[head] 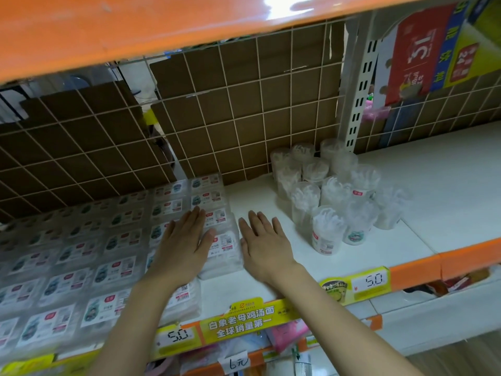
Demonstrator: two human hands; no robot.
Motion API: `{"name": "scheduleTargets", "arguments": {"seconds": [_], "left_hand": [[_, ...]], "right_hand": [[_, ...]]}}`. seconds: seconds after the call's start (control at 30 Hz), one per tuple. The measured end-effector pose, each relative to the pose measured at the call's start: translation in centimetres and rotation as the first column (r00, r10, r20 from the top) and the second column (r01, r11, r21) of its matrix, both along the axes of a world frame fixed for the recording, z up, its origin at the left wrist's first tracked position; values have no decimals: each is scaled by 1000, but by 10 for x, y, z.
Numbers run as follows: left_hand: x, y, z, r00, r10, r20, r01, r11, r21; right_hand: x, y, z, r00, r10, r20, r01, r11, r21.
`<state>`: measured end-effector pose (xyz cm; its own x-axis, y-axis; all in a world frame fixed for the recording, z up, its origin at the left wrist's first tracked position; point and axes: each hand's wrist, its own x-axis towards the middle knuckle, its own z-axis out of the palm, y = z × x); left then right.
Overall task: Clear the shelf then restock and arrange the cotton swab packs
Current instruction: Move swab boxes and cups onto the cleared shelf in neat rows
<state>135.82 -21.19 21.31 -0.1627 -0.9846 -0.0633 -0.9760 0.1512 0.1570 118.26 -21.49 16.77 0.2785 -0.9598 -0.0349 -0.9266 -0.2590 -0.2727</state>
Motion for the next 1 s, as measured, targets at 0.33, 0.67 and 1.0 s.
{"name": "scheduleTargets", "arguments": {"seconds": [0.33, 0.67, 1.0], "left_hand": [[0, 0, 1, 1000, -5, 9, 5, 1000, 6], [-4, -12, 2, 1000, 26, 10, -26, 999, -32], [-4, -17, -6, 999, 51, 9, -50, 998, -28]], "right_hand": [[2, -1, -1, 1000, 16, 7, -16, 1000, 0], [0, -7, 0, 999, 21, 37, -21, 1000, -20], [-2, -6, 2, 998, 60, 26, -59, 997, -44]]}}
